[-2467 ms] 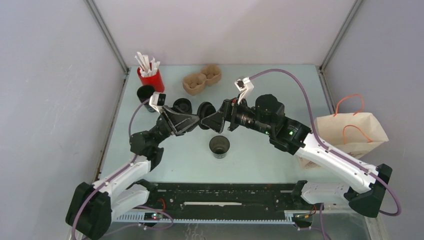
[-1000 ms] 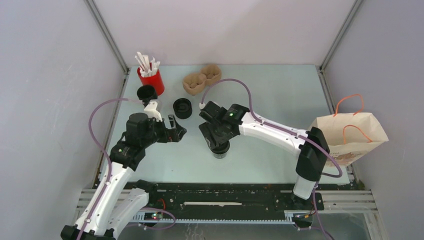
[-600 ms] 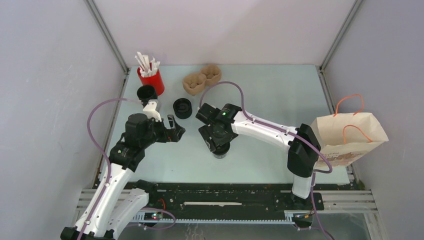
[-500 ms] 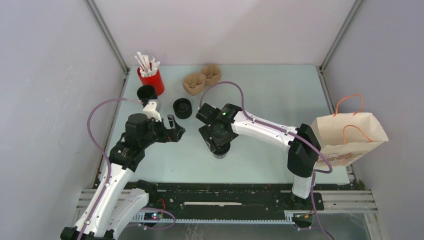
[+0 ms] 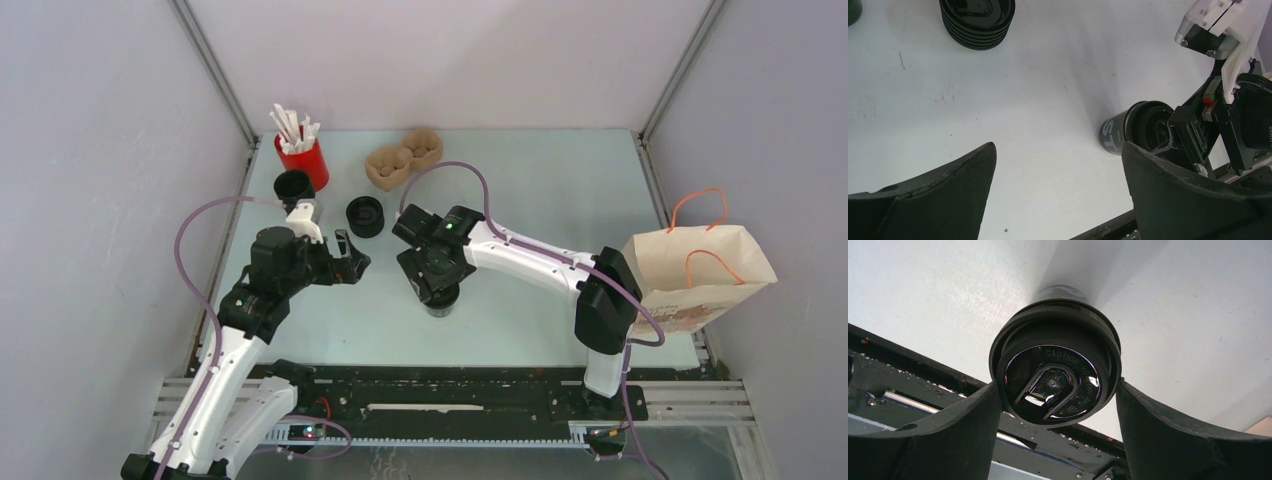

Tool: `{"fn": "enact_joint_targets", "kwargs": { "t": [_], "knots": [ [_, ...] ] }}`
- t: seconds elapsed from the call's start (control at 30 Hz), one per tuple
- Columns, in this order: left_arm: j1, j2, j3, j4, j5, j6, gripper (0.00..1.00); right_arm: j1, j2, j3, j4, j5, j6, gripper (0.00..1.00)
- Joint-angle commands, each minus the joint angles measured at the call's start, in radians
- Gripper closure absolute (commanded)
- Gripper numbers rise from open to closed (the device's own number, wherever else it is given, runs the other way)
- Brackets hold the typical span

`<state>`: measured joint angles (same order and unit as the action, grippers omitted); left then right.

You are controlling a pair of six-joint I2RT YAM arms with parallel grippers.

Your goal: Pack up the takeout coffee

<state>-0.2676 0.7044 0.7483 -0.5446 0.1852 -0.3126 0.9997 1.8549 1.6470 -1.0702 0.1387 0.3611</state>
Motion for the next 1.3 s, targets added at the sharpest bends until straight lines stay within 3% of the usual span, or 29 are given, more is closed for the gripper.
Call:
{"fn": "enact_joint_targets", "kwargs": {
  "t": [0.0,1.27],
  "knots": [
    [0.008,-0.003,-0.001,0.028,-0.006,0.027,0.00,-0.005,-0.021,0.002,0.036,-0.015,0.000,0.21],
    [0.008,0.005,-0.005,0.031,0.006,0.027,0.00,-0.031,-0.089,-0.100,0.092,-0.018,0.007,0.16]
  ]
}}
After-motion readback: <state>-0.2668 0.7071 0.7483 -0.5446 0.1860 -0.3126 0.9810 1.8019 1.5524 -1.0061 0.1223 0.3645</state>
